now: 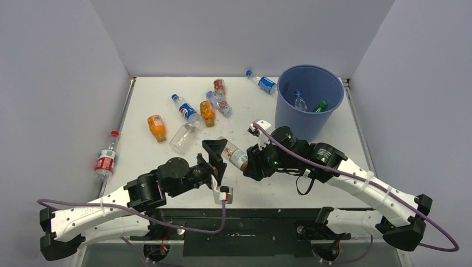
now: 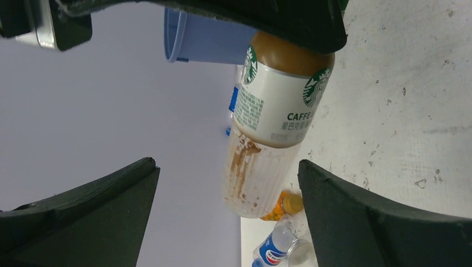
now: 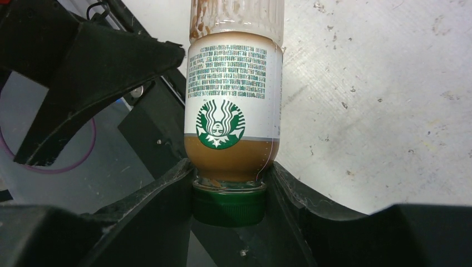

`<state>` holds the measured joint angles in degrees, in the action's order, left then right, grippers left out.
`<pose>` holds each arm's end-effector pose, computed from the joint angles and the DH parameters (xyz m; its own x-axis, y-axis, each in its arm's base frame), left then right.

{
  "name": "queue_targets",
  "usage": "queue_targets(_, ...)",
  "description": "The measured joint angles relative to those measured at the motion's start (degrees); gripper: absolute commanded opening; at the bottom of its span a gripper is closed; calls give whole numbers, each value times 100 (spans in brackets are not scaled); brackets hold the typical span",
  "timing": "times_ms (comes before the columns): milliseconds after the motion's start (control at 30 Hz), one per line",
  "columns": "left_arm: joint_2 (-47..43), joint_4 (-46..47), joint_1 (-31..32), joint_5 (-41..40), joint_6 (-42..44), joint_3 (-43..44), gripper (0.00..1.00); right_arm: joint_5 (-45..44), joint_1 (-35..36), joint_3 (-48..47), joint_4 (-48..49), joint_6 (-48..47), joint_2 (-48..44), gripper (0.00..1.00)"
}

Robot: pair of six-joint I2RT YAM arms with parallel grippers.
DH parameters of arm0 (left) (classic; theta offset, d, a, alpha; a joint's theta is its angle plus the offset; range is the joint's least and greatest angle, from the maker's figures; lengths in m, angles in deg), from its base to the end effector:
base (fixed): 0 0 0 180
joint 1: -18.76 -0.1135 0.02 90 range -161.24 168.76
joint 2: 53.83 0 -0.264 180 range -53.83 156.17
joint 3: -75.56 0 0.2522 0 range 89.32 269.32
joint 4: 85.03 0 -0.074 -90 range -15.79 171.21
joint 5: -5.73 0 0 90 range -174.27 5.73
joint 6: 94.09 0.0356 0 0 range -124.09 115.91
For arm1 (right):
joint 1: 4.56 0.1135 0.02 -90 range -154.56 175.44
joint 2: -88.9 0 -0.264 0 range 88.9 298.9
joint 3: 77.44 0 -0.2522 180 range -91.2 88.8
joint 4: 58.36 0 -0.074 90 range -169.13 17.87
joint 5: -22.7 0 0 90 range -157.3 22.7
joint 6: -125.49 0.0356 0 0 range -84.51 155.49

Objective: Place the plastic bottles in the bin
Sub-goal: Pick up the plastic bottle at the center of the board.

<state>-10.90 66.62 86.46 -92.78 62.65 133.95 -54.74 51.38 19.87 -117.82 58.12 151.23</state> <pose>0.0717 -0.1611 0.3362 0.7569 0.5489 -0.3546 0.4175 0.0113 0.9086 0.1158 0.1851 0.3665 -0.6735 -0.3257 -0.6635 -0.6977 0.5766 0.4252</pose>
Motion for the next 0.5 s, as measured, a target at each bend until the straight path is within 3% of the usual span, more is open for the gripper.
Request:
queue_targets(433, 592, 109, 13, -68, 627, 2, 100, 535, 0, -181, -22, -136, 219, 5)
queue_targets(500, 592, 103, 13, -90, 708, 2, 94, 599, 0, -210, -24, -160, 219, 5)
